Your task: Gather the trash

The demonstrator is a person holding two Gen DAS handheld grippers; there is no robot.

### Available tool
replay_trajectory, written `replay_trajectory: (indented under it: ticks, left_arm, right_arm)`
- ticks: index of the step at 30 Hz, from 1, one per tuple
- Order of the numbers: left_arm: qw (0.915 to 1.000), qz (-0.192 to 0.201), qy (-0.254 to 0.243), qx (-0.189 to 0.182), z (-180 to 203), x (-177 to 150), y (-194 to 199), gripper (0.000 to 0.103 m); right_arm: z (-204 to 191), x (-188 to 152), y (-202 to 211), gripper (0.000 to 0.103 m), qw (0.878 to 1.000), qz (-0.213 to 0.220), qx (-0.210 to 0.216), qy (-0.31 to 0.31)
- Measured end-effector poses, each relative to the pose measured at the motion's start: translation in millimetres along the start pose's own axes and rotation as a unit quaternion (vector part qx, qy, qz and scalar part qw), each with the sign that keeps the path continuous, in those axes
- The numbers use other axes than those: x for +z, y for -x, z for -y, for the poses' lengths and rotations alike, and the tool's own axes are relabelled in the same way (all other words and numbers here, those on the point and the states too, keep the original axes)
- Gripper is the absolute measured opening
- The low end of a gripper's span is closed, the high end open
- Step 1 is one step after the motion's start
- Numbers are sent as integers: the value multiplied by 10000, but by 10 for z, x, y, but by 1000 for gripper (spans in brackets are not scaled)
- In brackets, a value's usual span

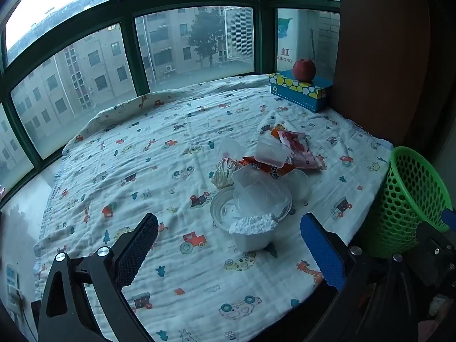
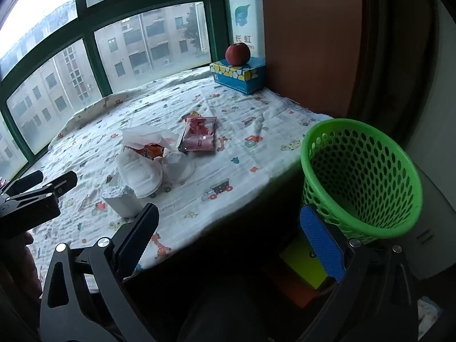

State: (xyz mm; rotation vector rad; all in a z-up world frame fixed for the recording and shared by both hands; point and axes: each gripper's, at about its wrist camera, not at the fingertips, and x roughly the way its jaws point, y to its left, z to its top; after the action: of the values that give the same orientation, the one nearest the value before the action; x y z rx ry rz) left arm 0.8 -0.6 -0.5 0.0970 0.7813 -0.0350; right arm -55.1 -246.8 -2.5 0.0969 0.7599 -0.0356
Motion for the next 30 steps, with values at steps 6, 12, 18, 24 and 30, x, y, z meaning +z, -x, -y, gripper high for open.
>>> replay_trajectory:
  ticks: [6,12,18,24,30]
  left_arm:
    - [10000,26,46,-24,-3,6,-6,97]
    - [10000,78,30,-25,13,-21,31,97]
    - [10000,52,40,-67,6,-23,13,97]
    - [10000,55,20,-57,22,-34,26,97]
    - [9999,60,27,-81,18,-38,32,97]
  right_arm:
    - [-4,3,-2,98,10000,-17,10,-5]
    - [5,3,12,98,10000,-15,13,-1]
    - [-2,15,8,98,10000,-24,12,1]
    - [-5,9,11,98,10000,-26,10,0]
    - [-3,15,10,98,10000,-19,-2,-6]
